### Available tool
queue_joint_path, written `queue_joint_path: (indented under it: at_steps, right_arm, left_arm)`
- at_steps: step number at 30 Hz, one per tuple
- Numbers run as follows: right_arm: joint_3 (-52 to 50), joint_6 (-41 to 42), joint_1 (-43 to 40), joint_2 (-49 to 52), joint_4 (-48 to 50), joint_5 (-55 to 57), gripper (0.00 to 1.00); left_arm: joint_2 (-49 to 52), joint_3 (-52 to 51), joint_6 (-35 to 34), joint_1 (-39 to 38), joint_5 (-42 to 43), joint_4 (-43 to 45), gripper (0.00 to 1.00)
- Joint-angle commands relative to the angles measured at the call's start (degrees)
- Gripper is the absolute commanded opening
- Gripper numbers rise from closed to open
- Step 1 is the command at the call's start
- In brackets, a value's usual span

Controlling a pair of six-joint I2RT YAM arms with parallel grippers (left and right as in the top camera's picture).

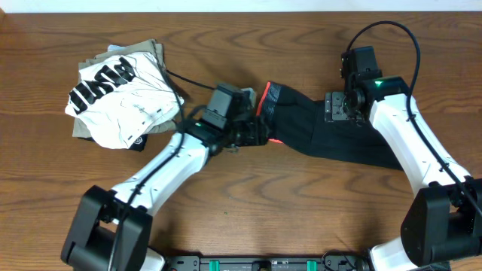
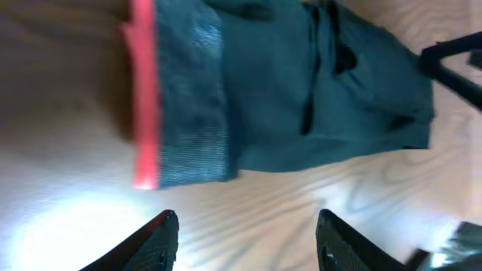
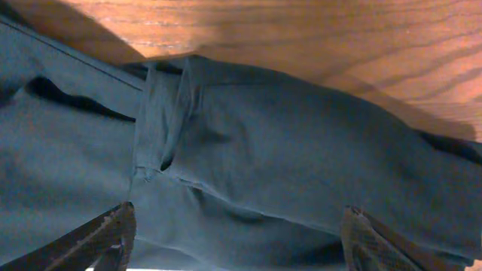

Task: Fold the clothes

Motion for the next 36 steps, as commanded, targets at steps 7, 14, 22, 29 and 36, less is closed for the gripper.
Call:
queue_joint_path:
  at_steps: [7, 14, 22, 29, 36]
  right_arm:
    - [-3.91, -0.7, -0.5, 0.42, 0.07, 0.0, 0.85]
    - [-3.91, -1.6, -0.52, 0.42, 0.83, -0.02, 0.87]
    - [-3.91, -1.77, -0.52, 0.42, 0.79, 0.0, 0.87]
    - [-3.91, -1.79, -0.52, 0.42, 0.76, 0.0, 0.87]
    - [-3.91, -2.03, -0.52, 0.42, 0.63, -0.02, 0.86]
  left_arm:
    - [1.51, -0.26, -21.35, -0.48, 0.96, 0.07, 0.61]
    - [4.42, -2.73, -33.03, -0.52, 1.14, 4.7, 0.64]
    - [10.99, -2.73, -35.6, -0.44, 3.32, 12.07, 0.64]
    - [11.76, -2.73, -35.58, -0.44, 2.19, 21.88, 0.64]
    - [11.78, -2.71, -35.56, -0.46, -1.92, 21.88, 0.64]
